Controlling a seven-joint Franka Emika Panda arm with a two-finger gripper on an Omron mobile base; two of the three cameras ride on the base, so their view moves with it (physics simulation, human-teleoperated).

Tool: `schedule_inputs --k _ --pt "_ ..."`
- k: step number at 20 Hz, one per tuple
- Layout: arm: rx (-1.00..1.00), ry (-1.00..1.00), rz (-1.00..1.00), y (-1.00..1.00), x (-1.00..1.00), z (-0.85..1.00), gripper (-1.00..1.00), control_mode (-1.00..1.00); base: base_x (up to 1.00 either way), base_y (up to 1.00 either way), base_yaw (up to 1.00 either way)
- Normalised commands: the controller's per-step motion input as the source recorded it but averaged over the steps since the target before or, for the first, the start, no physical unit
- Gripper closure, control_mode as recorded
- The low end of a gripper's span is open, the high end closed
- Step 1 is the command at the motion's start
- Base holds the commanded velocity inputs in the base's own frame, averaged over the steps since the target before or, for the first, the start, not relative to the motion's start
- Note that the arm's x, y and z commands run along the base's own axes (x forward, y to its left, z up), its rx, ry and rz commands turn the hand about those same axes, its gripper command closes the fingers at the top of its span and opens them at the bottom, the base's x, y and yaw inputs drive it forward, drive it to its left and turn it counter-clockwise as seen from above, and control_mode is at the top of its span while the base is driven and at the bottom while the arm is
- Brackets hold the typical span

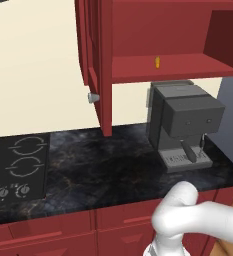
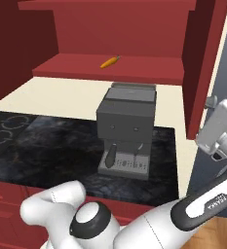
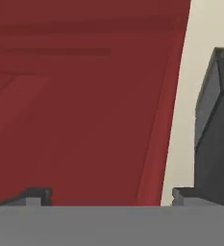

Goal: Pick the carrot from the counter and place it in the cabinet. Then close the cabinet.

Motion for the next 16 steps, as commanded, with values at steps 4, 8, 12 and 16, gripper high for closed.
schedule_inputs --k 4,8,12,16 --pt "-0.10 -0.17 0.28 1.00 0.01 0.08 -1.00 -1.00 0.00 0.00 0.00" --pt "-0.10 -0.14 0.04 1.00 0.23 0.25 -1.00 -1.00 0.00 0.00 0.00" --pt "-0.06 -0.05 -0.11 0.91 0.46 0.39 -1.00 -1.00 0.00 0.00 0.00" --pt "-0.08 0.00 -0.24 0.98 0.89 0.29 -1.00 -1.00 0.00 0.00 0.00"
